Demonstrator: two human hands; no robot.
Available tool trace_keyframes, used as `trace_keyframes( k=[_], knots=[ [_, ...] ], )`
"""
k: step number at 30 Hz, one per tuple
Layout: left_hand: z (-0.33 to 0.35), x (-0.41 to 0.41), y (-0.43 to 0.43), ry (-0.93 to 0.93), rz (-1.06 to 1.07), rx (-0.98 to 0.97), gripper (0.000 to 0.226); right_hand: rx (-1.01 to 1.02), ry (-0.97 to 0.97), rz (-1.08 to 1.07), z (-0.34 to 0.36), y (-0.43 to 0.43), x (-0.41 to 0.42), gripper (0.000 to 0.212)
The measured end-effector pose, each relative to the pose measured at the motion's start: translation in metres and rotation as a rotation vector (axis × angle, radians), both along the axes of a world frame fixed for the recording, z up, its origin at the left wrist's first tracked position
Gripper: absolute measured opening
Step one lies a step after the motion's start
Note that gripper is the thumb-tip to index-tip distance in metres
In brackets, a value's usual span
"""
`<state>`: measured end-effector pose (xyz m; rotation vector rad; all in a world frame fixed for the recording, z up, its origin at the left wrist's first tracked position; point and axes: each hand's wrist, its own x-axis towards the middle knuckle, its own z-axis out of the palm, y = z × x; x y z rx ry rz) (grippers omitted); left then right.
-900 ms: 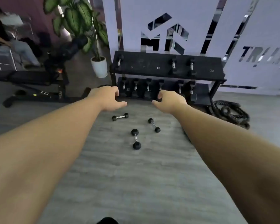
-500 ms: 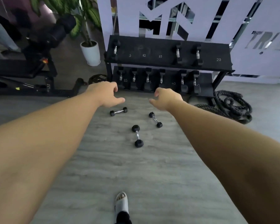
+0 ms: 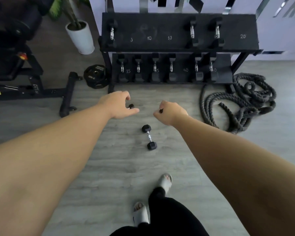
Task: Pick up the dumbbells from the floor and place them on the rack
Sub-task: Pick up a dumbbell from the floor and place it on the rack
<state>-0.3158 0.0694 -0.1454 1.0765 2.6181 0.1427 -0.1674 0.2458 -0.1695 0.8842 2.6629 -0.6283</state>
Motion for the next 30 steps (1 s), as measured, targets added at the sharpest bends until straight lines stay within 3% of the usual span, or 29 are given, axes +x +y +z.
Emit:
trace_keyframes(
  k=[10, 15, 23, 30],
  knots=[
    [-0.078, -0.085, 0.106, -0.132, -0.091, -0.036, 0.068, -0.19, -0.117, -0.179, -0.099, 0.089, -0.063, 0.06],
    [-0.137, -0.137, 0.152, -0.208, -0.041, 0.014, 0.066, -0.254, -0.134, -0.322, -0.157, 0.121, -0.105, 0.06],
    [-0.304, -0.197, 0.238, -0.366, -0.13, -0.072, 0.065, -0.285, -0.185, -0.485, -0.3, 0.159, -0.154, 0.066],
    [-0.497, -0.233, 0.282, -0.556, -0.044, -0.047, 0.061, -0.453, -0.188, -0.814, -0.502, 0.146, -0.169, 0.073]
  ],
)
